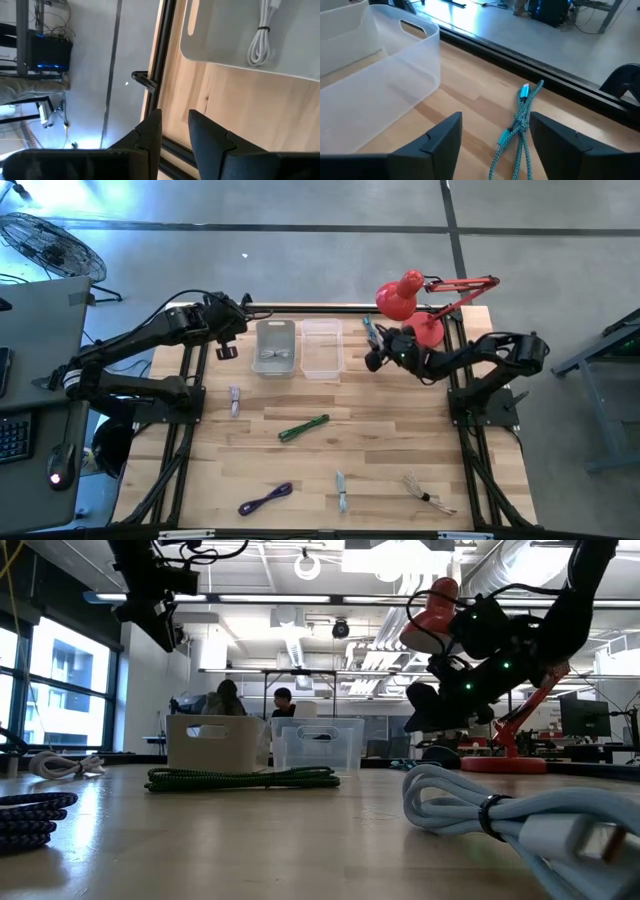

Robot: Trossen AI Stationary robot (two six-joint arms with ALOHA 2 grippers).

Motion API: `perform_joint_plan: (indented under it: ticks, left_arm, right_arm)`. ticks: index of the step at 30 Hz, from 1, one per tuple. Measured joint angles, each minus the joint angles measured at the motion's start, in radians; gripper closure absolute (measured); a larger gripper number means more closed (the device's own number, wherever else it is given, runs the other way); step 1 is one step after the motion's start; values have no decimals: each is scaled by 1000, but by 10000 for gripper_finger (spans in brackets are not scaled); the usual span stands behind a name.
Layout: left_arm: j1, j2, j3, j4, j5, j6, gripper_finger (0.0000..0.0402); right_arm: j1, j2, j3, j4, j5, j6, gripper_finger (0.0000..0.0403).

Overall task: Pick & Place USB Port
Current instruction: Put the blue patterned charger cable into the white bin

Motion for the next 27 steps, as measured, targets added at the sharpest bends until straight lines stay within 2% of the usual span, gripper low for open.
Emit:
perform_joint_plan:
  ticks: [8, 16, 27]
  left_arm:
    - [0, 0, 0, -8, -4, 25, 309]
    - [0, 0, 0, -9, -3, 25, 309]
    - [0, 0, 0, -9, 4, 6, 309]
  right_arm:
    - [-23, 0, 112, -215, 1, -2, 163]
    - [-48, 0, 125, -306, 9, 40, 162]
    - [-53, 0, 123, -320, 13, 38, 162]
